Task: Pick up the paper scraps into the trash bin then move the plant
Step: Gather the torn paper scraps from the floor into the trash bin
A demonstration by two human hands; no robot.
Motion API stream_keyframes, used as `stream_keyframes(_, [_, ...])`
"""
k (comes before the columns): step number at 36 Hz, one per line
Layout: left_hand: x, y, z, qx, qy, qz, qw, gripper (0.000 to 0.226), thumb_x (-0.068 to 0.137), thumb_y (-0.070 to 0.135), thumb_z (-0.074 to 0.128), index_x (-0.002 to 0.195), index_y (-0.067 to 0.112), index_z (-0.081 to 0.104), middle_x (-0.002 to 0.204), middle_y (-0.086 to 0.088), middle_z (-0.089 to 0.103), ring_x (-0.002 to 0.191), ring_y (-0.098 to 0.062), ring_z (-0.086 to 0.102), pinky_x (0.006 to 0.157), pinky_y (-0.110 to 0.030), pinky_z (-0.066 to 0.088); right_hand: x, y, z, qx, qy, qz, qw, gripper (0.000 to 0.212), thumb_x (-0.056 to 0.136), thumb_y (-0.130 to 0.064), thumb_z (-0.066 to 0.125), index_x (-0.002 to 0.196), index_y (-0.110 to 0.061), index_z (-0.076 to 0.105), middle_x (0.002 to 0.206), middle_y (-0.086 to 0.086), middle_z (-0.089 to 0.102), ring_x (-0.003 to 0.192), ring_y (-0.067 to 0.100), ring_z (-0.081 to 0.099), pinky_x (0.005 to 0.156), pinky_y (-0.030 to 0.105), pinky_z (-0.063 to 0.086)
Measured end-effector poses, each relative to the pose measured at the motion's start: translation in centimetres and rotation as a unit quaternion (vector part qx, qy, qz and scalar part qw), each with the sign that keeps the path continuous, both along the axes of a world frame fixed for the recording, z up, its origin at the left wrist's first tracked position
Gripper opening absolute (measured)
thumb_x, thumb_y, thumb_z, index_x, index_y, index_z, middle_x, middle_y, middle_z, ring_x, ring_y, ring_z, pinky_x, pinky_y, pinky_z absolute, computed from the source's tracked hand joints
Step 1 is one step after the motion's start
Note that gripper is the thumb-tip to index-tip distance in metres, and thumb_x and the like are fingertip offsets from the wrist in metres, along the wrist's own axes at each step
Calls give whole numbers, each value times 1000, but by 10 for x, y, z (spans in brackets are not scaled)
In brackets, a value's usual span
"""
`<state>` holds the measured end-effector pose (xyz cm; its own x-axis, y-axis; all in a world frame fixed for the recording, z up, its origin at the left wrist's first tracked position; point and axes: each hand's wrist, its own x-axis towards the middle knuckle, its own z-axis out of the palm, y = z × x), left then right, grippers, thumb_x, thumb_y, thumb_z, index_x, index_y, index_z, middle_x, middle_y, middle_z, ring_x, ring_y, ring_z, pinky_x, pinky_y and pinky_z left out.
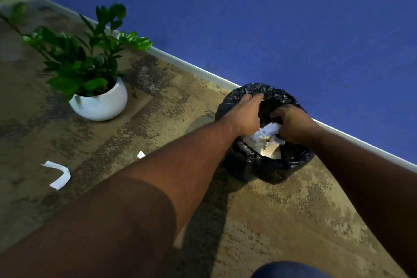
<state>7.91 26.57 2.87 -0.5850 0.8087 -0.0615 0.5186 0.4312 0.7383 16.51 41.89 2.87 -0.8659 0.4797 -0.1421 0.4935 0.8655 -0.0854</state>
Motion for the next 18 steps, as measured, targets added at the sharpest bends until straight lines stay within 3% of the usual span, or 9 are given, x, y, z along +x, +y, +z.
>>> stream_keyframes(3, [-10,-12,-4,-13,22,13,1000,76,94,8,59,157,21,17,161,-8,21,144,-29,34,116,-42,34,-4,-6,-1,2,3,-10,1000,57,79,1,63,134,-16,58,141,10,47,117,30,56,86,30,47])
stream_keyframes(7, [-22,-30,-7,-9,22,32,999,71,93,7,58,154,21,25,152,-8,32,139,-28,40,115,-42,33,-12,-23,4,11,40,1,999,50,82,-1,58,130,-13,60,137,13,51,115,33,58,93,38,51])
stream_keyframes(10, [-31,-47,-10,-16,31,41,999,69,93,5,57,153,20,26,148,-9,35,136,-28,42,114,-42,34,-24,-39,8,27,78,23,996,44,84,-2,57,126,-12,62,127,13,56,110,34,58,91,41,53])
stream_keyframes(14, [-43,-75,-19,-23,48,55,997,60,95,11,53,150,18,31,150,-10,35,137,-29,41,114,-44,36,-48,-69,9,75,151,77,983,25,88,-6,52,108,-10,67,108,10,60,99,32,59,79,35,48])
stream_keyframes(18, [-57,-111,-36,-60,70,77,993,62,97,19,54,153,16,26,155,-12,30,142,-32,36,117,-45,33,-73,-104,0,98,201,123,967,27,91,-8,51,111,-9,67,109,11,64,100,32,60,80,37,51])
